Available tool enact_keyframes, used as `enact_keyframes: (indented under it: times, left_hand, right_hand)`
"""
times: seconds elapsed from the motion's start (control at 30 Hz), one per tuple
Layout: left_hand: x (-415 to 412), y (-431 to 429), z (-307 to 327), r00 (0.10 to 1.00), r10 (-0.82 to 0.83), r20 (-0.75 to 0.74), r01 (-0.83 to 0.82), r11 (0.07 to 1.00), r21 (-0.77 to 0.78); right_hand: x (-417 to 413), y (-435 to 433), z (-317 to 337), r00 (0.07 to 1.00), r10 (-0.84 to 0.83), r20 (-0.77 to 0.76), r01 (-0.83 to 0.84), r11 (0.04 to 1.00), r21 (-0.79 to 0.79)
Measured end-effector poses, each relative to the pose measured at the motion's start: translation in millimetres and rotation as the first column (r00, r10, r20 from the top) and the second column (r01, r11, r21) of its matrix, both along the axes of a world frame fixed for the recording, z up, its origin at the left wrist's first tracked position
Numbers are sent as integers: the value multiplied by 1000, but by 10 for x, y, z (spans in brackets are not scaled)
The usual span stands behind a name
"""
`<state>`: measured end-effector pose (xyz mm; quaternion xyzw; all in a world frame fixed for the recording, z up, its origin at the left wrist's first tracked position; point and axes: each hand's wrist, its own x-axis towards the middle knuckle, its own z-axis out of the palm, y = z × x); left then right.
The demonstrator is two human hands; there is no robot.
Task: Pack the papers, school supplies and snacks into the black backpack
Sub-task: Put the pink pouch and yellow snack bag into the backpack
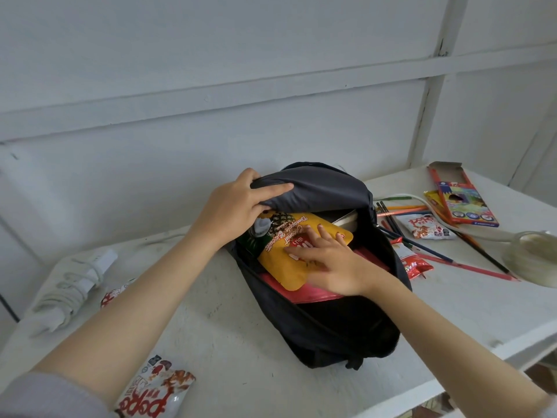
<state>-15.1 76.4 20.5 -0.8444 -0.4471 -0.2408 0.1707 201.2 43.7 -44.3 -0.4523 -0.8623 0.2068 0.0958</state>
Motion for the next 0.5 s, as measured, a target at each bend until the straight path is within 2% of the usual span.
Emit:
enact_keyframes:
  times: [0.07,0.17,0.27,0.43,0.5]
  left_hand:
    - [11,5,-2,1000,-1,1,1,1000,1]
    - [17,4,-4,1000,-2,5,2,1000,2]
    - [12,-9,-16,1000,-5,5,5,1000,13]
    - [17,-40,-42,1000,-12,25,12,1000,7]
    - [17,-54,-32,999,-9,34,8,1000,11]
  right_hand:
    - [-49,11,-16,994,-91,-53,93,995,32]
    - [-193,52,-115,977,-191,98,172,969,177]
    - [-347,74,-212,955,-250,159,204,944,258]
    - [-481,63,-265,919,-326,224,255,921,294]
    - [-491,56,-282,919,-346,190,286,915,285]
